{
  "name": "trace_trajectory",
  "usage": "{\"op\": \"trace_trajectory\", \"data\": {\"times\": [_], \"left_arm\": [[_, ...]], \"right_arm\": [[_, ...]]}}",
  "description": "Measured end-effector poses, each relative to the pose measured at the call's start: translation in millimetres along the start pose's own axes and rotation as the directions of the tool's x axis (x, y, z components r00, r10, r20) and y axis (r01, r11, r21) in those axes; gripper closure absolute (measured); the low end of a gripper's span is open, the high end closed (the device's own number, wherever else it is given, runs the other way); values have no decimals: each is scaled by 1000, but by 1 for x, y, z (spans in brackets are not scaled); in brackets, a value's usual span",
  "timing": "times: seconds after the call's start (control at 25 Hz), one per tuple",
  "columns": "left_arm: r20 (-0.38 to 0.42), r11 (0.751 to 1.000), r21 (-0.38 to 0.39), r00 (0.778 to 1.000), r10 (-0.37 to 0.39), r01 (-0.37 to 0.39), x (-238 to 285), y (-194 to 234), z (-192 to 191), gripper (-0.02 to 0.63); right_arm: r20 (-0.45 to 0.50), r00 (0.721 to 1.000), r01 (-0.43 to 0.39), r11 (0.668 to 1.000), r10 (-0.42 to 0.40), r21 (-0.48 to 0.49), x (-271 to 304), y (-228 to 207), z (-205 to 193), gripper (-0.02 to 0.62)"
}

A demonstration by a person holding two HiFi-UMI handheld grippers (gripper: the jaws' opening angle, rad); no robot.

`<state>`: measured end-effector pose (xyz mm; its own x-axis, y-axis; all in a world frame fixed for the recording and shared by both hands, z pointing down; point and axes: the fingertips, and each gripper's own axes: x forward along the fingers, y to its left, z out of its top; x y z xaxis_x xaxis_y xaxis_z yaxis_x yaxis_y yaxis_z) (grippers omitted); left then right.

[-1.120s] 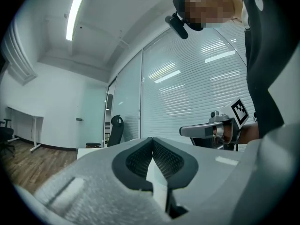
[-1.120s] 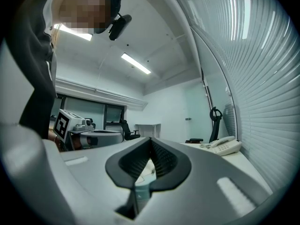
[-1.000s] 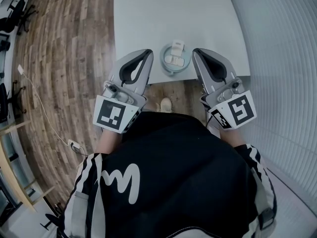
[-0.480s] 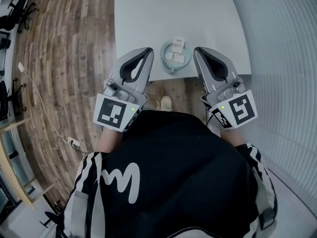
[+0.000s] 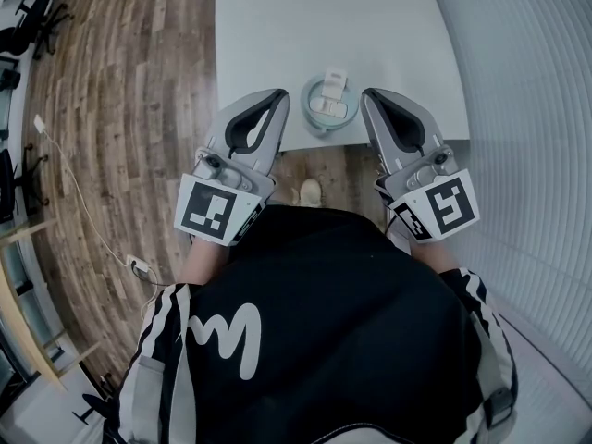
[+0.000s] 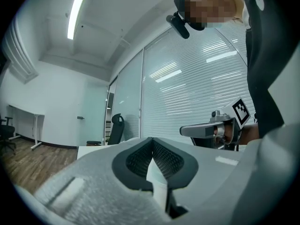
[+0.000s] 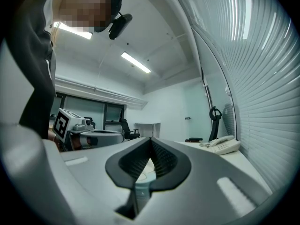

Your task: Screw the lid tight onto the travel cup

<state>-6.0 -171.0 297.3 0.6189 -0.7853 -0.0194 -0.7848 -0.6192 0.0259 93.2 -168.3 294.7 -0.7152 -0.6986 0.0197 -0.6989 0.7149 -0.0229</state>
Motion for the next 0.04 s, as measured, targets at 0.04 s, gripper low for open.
{"op": "trace_trajectory", "data": {"times": [0.04], "left_arm": [[1,1000,-4,1000,-3,3,0,0,-1,606]], "right_arm": [[-1,1000,1,1000,-1,0,0,0,0,595]]}}
